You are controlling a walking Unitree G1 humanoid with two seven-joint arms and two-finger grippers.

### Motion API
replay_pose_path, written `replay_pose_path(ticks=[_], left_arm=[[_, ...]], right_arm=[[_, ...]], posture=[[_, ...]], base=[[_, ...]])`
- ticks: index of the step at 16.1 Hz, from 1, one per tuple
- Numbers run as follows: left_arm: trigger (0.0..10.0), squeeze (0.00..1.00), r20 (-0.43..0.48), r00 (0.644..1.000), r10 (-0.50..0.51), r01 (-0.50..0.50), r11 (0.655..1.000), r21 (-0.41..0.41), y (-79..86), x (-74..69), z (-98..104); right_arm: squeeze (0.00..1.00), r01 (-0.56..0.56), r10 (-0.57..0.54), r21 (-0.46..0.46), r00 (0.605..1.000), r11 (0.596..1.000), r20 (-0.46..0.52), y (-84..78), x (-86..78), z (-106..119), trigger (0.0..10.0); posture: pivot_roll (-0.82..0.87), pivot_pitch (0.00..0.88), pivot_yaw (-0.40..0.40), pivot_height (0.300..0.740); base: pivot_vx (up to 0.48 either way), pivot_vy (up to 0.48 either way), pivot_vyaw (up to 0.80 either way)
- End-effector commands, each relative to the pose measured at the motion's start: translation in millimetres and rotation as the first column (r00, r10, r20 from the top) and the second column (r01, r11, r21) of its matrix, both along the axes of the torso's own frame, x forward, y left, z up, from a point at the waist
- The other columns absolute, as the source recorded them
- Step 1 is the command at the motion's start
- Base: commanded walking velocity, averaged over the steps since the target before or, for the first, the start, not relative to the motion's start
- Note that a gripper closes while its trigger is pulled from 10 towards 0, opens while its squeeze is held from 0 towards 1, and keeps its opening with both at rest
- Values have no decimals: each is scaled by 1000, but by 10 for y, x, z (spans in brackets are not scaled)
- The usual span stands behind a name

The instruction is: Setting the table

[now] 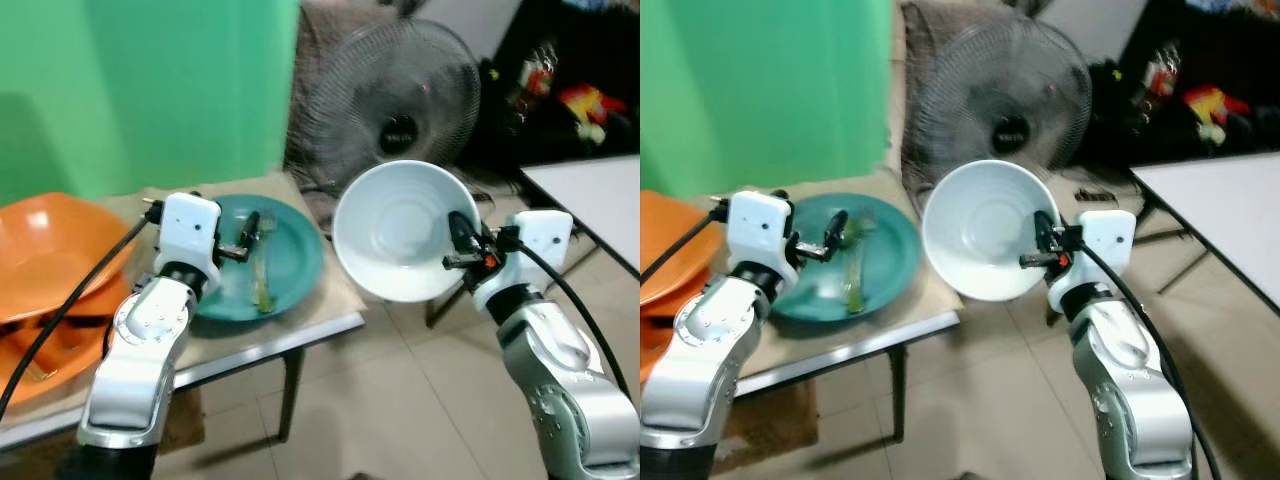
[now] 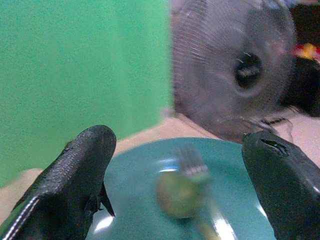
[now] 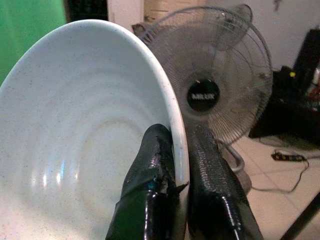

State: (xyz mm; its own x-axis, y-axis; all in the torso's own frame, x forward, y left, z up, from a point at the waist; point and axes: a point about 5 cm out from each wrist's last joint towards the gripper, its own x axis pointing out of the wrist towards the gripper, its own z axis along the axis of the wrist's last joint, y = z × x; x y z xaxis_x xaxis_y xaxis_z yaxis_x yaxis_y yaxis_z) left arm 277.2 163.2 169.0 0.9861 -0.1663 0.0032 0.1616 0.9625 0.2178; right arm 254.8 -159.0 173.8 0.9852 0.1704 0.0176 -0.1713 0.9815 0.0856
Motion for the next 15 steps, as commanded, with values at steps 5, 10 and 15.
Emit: replay_pose_path(ticks=[5,10,15], left_arm=[[10000,0,8,998,-55,55,998,1,-108,2,19],[10000,0,12,998,-55,55,998,-12,-107,10,34],[10000,0,0,999,-49,49,999,-18,-86,26,28]], right_arm=[[0,38,-38,7,999,999,8,-85,-19,30,10000],[0,43,-43,18,999,999,-1,-93,-19,15,10000],[0,40,-40,18,999,999,-6,-90,-22,11,10000]], posture=[[49,0,-89,740],[47,0,-85,740],[48,0,-86,740]], base=[[0,0,-800],[0,0,-800],[0,0,-800]])
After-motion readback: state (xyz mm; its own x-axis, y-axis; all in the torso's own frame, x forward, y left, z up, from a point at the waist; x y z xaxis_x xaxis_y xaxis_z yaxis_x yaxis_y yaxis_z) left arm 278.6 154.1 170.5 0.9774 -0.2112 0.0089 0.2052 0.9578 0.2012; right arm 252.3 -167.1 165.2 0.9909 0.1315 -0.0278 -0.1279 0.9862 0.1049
